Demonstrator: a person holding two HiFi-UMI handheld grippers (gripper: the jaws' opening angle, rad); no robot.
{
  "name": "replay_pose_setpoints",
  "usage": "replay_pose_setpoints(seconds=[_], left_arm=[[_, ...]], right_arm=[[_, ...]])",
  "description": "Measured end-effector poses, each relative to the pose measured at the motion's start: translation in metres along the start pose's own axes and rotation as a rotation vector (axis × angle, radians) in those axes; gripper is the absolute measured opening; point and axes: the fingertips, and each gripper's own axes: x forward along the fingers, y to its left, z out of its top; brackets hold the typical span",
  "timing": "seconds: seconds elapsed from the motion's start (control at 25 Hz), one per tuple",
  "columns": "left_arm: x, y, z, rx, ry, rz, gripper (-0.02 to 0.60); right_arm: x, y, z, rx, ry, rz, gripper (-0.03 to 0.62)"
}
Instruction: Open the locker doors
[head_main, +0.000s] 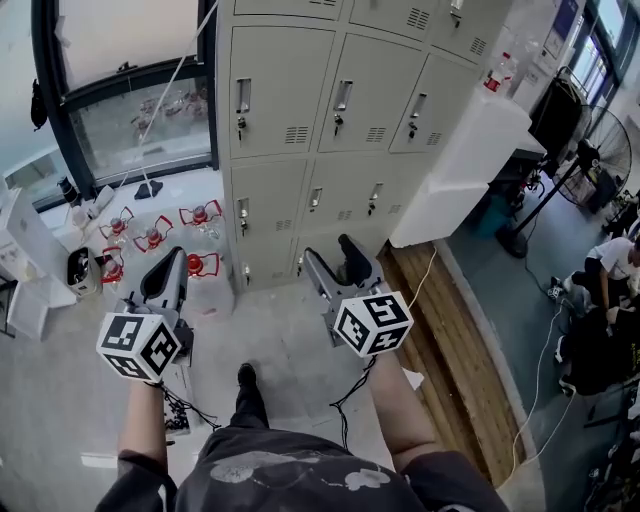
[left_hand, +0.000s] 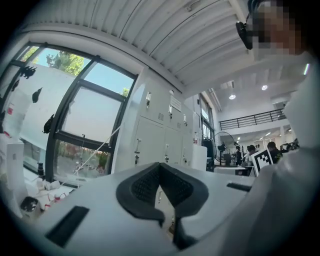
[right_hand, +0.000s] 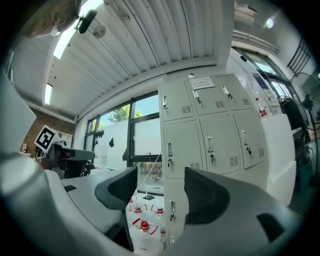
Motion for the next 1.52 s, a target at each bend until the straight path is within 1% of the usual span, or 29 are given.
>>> replay_pose_setpoints(seconds=[0.12, 0.24, 0.4, 0.64, 0.88, 1.04, 1.2, 1.36, 1.52], left_arm=[[0.036, 0.018, 0.029, 0.026, -0.056, -0.03, 0.008], [0.074, 0.039, 0.059, 0.044, -0.122, -0.061, 0.008], [0.122, 0.068, 0.097, 0.086, -0.174, -0.087, 0.008], [0.182, 0.118, 0.154, 0.132, -0.238, -0.082, 0.008], [0.22, 0.163, 0.193, 0.166, -0.288, -0.052, 0.008], [0.244, 0.173, 0.21, 0.215, -0.298, -0.064, 0.008], [0.261, 0.172, 0.222, 0.268, -0.308, -0.069, 0.008], [0.276, 0.176, 0.236, 0.233, -0.319, -0.04, 0.008], [0.288, 0.179, 0.259, 0.204, -0.342, -0.001, 0.008]], right_arm=[[0.042, -0.008, 0.029, -0.019, -0.049, 0.015, 0.293], [0.091, -0.013, 0.061, -0.077, -0.097, 0.03, 0.293], [0.153, -0.015, 0.105, -0.12, -0.168, 0.052, 0.293], [0.237, -0.019, 0.168, -0.187, -0.25, 0.081, 0.293], [0.306, -0.012, 0.223, -0.19, -0.361, 0.096, 0.291], [0.337, -0.006, 0.254, -0.215, -0.414, 0.109, 0.291], [0.358, -0.007, 0.273, -0.247, -0.432, 0.12, 0.291], [0.373, -0.014, 0.294, -0.279, -0.437, 0.132, 0.291], [0.388, -0.017, 0.322, -0.288, -0.458, 0.161, 0.291]])
